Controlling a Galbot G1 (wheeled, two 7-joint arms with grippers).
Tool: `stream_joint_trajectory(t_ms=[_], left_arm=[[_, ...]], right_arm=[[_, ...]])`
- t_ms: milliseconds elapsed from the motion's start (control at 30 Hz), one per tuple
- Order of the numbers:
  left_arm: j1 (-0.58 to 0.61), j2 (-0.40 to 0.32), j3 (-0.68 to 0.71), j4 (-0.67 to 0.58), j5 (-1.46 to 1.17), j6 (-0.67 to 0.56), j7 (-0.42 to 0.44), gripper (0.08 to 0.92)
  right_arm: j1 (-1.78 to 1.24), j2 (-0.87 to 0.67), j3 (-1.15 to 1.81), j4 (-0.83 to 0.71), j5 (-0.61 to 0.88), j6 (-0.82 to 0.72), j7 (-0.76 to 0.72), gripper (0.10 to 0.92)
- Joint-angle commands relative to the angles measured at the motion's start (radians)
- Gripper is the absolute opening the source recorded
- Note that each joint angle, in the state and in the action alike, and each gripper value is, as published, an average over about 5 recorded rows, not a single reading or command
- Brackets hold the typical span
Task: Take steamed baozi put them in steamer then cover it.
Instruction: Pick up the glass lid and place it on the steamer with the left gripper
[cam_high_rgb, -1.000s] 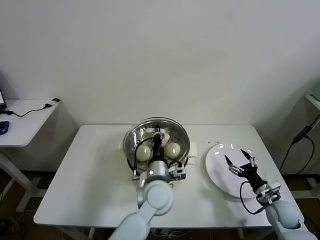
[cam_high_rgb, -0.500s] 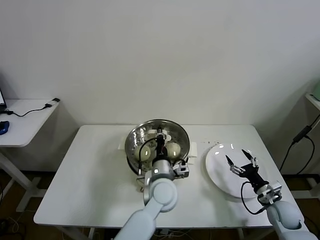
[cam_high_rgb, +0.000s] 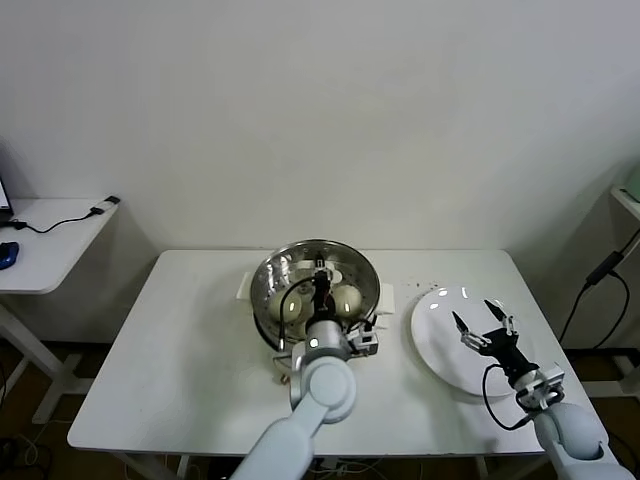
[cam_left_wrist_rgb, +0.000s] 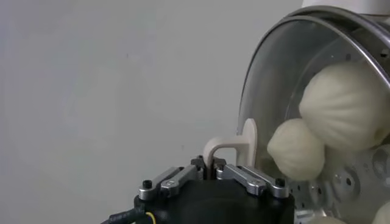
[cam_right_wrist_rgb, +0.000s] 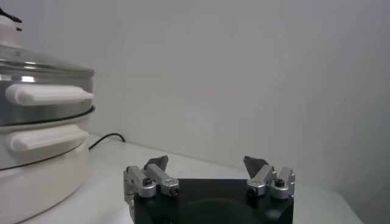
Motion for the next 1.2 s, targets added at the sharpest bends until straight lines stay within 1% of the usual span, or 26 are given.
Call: stream_joint_trajectory(t_ms=[33,367,633,733,933,1200], left_arm=[[0.005,0.0,-0.003,0.008,-0.004,0.046,-0.015,0.155],[0.008,-0.001,0.004,0.013,-0.026,0.046,-0.033,0.155],[0.023,0.022,-0.008,-0.034,-0.015,0.002,0.001,0.164],[0.029,0.037,-0.008,-0.066,-0.013,-0.003,0.011,0.222],[0.052,0.074,-0.004,-0.142,-0.018,-0.007,0.03,0.394],[0.105,0.165,0.003,-0.306,-0.099,0.0,0.039,0.627]], right_arm=[[-0.001,0.0,0.005,-0.003,0.0,0.002,-0.003,0.823],[0.0,0.002,0.006,-0.005,-0.002,0.003,-0.007,0.823],[0.001,0.001,0.01,-0.007,-0.002,0.002,-0.009,0.823],[0.003,0.0,0.01,-0.01,-0.002,0.001,-0.01,0.823],[0.004,0.0,0.009,-0.012,-0.003,0.0,-0.012,0.823],[0.006,-0.002,0.009,-0.02,-0.005,-0.008,-0.01,0.823]])
